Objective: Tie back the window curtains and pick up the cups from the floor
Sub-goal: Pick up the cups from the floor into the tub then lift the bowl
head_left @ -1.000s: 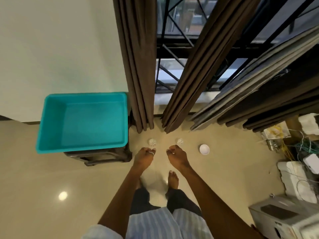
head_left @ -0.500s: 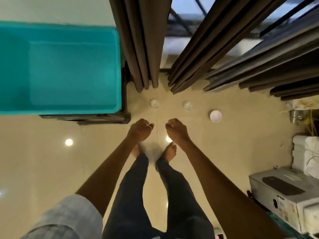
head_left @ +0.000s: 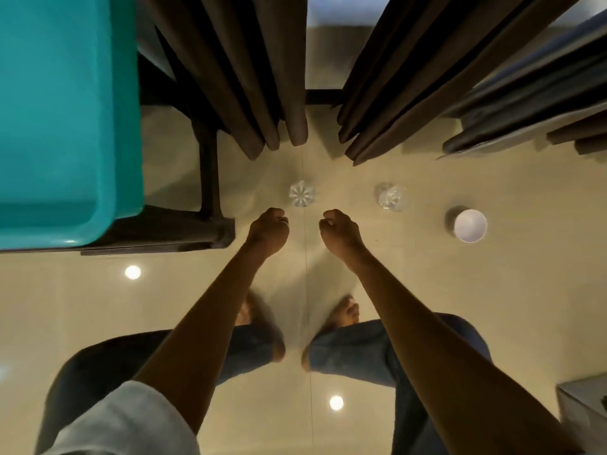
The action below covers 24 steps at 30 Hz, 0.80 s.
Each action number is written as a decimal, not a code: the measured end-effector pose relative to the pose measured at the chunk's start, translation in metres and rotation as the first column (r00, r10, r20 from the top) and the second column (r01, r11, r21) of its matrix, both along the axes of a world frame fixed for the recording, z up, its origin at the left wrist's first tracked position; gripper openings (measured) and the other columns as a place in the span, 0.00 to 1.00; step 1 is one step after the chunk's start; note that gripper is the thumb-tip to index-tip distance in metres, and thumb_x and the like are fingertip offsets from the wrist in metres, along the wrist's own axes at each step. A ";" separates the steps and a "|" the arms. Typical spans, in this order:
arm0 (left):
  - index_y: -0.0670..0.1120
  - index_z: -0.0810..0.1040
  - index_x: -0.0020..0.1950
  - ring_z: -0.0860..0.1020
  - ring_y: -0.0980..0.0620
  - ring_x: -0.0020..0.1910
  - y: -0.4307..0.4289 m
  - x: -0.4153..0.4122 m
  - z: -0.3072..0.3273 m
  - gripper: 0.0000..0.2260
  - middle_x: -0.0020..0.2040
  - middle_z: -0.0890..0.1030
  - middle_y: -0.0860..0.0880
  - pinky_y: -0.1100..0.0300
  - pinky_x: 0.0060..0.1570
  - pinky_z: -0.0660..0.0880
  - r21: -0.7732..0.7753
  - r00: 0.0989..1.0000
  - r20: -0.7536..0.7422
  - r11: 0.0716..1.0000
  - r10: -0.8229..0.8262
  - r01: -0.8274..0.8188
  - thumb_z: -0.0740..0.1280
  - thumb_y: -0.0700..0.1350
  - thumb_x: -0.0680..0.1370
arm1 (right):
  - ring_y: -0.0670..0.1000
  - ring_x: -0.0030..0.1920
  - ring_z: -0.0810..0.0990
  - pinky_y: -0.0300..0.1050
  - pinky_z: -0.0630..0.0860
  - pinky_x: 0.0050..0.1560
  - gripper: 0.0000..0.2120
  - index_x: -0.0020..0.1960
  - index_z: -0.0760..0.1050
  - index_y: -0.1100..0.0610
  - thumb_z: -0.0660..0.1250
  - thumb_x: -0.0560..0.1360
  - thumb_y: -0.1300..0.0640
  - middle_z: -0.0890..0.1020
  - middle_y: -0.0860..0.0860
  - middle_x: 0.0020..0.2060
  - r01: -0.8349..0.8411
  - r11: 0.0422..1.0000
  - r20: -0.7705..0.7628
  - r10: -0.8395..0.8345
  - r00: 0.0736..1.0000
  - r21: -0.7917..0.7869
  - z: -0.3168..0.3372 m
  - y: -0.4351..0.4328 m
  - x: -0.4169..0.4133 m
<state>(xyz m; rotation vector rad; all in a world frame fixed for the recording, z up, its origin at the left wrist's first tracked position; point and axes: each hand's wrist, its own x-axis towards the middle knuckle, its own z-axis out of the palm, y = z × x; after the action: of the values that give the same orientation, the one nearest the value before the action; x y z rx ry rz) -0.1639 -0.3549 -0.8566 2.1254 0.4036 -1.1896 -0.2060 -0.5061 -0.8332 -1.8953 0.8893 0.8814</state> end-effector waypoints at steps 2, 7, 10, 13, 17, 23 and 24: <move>0.46 0.69 0.74 0.71 0.41 0.71 -0.007 0.009 -0.032 0.20 0.73 0.72 0.43 0.51 0.72 0.67 0.033 0.998 0.039 0.998 -0.053 0.052 0.57 0.41 0.82 | 0.59 0.68 0.74 0.47 0.70 0.66 0.20 0.73 0.70 0.59 0.58 0.82 0.58 0.76 0.58 0.69 -0.013 1.000 0.021 0.013 1.000 -0.002 -0.036 -0.003 0.011; 0.45 0.58 0.80 0.59 0.44 0.78 -0.020 0.029 -0.115 0.23 0.80 0.60 0.45 0.55 0.75 0.56 0.038 0.996 0.066 0.998 -0.053 0.051 0.56 0.42 0.84 | 0.59 0.68 0.74 0.45 0.69 0.59 0.21 0.73 0.68 0.58 0.57 0.81 0.60 0.75 0.58 0.70 0.009 1.000 0.053 -0.008 0.999 -0.003 -0.112 -0.006 0.039; 0.46 0.53 0.81 0.57 0.45 0.79 -0.029 0.037 -0.148 0.26 0.81 0.56 0.45 0.55 0.75 0.55 0.020 0.999 0.039 1.000 0.008 -0.009 0.57 0.43 0.84 | 0.59 0.74 0.68 0.47 0.66 0.69 0.25 0.78 0.61 0.57 0.56 0.81 0.60 0.68 0.57 0.76 0.072 0.997 0.031 -0.073 0.997 0.014 -0.145 -0.007 0.052; 0.46 0.54 0.81 0.61 0.44 0.78 -0.037 0.040 -0.164 0.25 0.80 0.60 0.45 0.55 0.73 0.59 -0.005 1.000 0.017 1.000 0.005 -0.005 0.58 0.43 0.84 | 0.59 0.73 0.68 0.48 0.66 0.70 0.23 0.77 0.63 0.57 0.56 0.82 0.60 0.69 0.57 0.74 0.102 0.994 0.020 -0.103 0.995 0.040 -0.167 -0.005 0.058; 0.47 0.68 0.75 0.74 0.45 0.67 -0.043 0.041 -0.171 0.20 0.70 0.74 0.45 0.55 0.64 0.70 -0.087 0.999 0.030 0.995 0.040 -0.037 0.60 0.40 0.82 | 0.55 0.61 0.78 0.48 0.77 0.59 0.18 0.69 0.74 0.54 0.60 0.80 0.55 0.80 0.54 0.63 0.149 0.984 0.057 -0.155 0.986 0.100 -0.185 0.001 0.059; 0.48 0.79 0.66 0.79 0.47 0.61 -0.045 0.025 -0.134 0.15 0.62 0.82 0.48 0.57 0.59 0.75 -0.067 0.946 0.145 0.957 0.290 -0.283 0.67 0.45 0.79 | 0.53 0.52 0.82 0.39 0.74 0.40 0.16 0.64 0.79 0.52 0.63 0.77 0.57 0.84 0.51 0.53 0.346 0.937 0.103 -0.349 0.931 0.045 -0.150 0.007 0.043; 0.48 0.80 0.64 0.80 0.48 0.59 -0.045 0.020 -0.123 0.15 0.60 0.83 0.48 0.58 0.58 0.76 -0.054 0.928 0.193 0.948 0.320 -0.315 0.70 0.46 0.77 | 0.52 0.52 0.82 0.39 0.76 0.42 0.15 0.63 0.80 0.52 0.65 0.77 0.56 0.85 0.51 0.52 0.363 0.932 0.129 -0.363 0.923 0.027 -0.139 0.009 0.038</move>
<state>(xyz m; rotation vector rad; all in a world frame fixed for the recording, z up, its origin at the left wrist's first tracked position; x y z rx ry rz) -0.1441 -0.3998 -0.9792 2.0408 0.6131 -0.7848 -0.1681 -0.4972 -0.9721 -1.6887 1.1108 0.5255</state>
